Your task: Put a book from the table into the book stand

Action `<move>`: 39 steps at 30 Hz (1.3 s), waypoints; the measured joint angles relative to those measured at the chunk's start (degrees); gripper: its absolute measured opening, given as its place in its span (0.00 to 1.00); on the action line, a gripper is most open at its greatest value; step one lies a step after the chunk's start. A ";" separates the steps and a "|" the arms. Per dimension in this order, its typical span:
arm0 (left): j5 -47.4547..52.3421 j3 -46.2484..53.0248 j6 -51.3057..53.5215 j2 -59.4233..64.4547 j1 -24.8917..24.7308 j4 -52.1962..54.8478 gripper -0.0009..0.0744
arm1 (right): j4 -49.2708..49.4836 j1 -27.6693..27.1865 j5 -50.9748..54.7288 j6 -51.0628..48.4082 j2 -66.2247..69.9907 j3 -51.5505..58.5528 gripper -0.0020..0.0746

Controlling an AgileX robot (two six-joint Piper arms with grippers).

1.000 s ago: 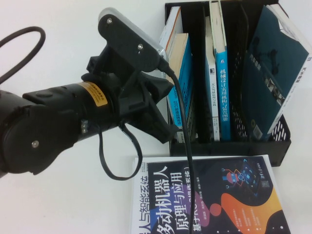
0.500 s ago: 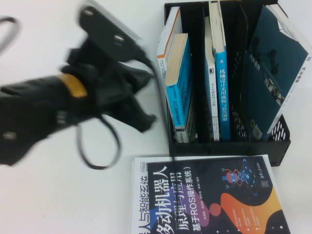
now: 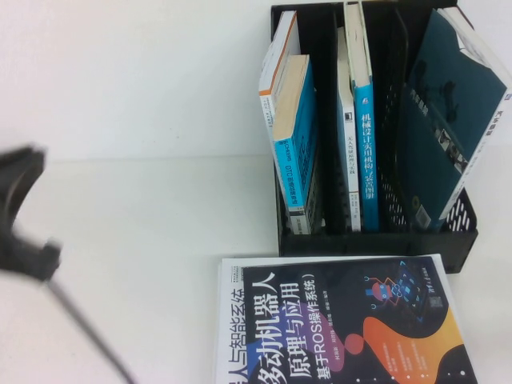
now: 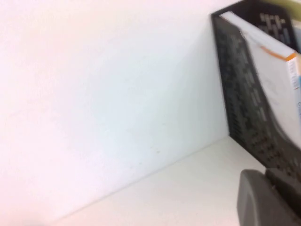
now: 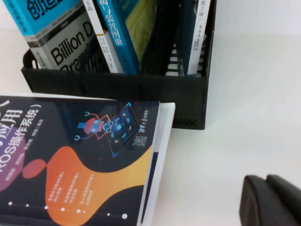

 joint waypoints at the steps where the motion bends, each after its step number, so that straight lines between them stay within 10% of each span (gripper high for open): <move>1: -2.18 3.40 -0.40 -2.42 0.50 -0.42 0.01 | 0.00 0.00 0.00 0.00 0.00 0.00 0.04; 12: -18.14 33.62 -0.96 -22.79 6.44 -8.49 0.01 | 0.00 0.00 0.00 0.00 0.00 0.00 0.04; 22: -9.95 33.95 -1.66 -30.34 16.99 -8.91 0.01 | 0.00 0.00 0.00 0.00 0.00 0.00 0.04; 39: -1.70 39.82 -1.80 -35.65 17.58 -12.12 0.01 | 0.09 0.00 0.00 0.00 0.00 0.00 0.04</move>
